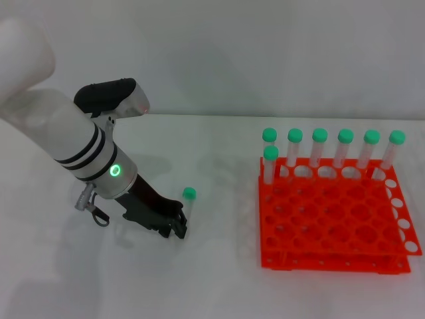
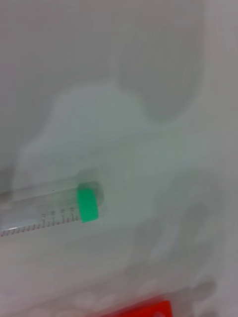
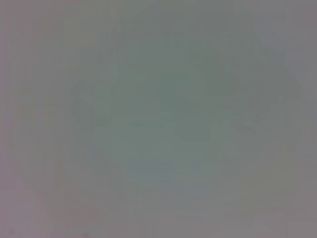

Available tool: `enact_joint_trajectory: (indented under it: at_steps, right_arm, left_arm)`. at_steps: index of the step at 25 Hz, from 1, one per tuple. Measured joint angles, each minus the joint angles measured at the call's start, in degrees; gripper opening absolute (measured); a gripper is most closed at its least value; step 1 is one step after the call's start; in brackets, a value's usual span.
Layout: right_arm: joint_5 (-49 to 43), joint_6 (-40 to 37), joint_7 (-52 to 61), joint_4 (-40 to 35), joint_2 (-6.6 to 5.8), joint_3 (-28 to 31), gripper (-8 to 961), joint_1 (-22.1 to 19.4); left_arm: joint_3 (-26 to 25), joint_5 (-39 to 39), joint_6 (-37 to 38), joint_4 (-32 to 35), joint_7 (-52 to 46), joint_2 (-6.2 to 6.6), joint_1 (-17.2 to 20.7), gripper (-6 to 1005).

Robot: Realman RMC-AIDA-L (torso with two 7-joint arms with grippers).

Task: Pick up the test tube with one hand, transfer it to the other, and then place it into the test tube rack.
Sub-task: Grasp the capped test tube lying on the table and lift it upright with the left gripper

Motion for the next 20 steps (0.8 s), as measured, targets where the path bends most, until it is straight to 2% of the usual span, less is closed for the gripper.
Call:
enact_joint_trajectory:
  at_steps: [10,20]
  right_arm:
    - [0.0,0.0,0.0,0.1,0.0,-0.1,733,0.2]
    - [0.0,0.0,0.0,0.1,0.07,0.0,728,0.2]
  left_arm:
    - [0.1,0.0,-2.4,-0.9,0.9,-0.95,-0.4,302]
    - [0.1,0.3,-2.6,-2.2,1.3,-1.0,-0.8,302]
